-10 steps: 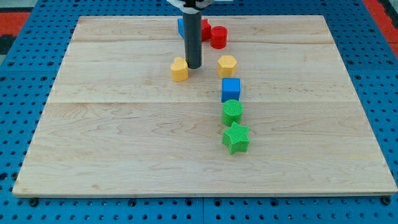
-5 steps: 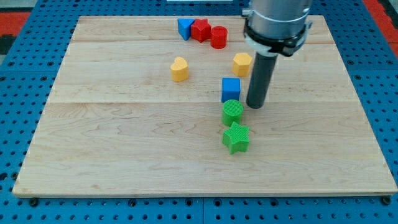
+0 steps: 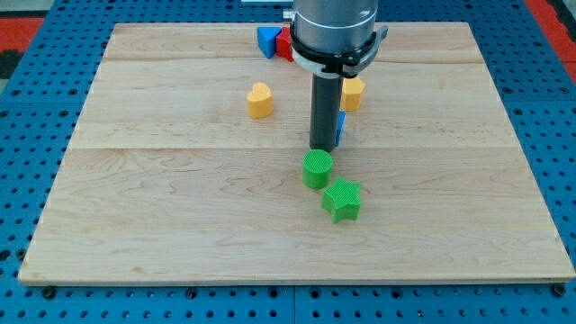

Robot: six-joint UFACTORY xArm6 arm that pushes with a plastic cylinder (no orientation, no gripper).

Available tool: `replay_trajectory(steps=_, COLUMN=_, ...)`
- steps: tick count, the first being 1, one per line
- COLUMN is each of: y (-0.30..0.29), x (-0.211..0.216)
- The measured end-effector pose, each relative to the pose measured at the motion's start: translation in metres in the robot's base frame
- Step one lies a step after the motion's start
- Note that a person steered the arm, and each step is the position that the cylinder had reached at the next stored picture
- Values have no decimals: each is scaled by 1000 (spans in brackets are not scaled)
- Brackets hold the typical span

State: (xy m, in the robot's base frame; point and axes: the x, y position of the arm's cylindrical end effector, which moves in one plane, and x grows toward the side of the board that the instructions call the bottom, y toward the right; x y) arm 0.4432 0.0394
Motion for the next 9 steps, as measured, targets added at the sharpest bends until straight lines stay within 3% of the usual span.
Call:
replay_trajectory(steps=1, y=0, x=-7)
replay_trajectory(steps=3, y=83, x=5)
replay_trajectory(steps=6, y=-61, x=-90)
replay_trajectory(steps=7, y=-65, x=-128)
replay_trajectory(steps=8, y=-69, x=-129)
replay_trajectory(steps=9, y=-126, x=-129)
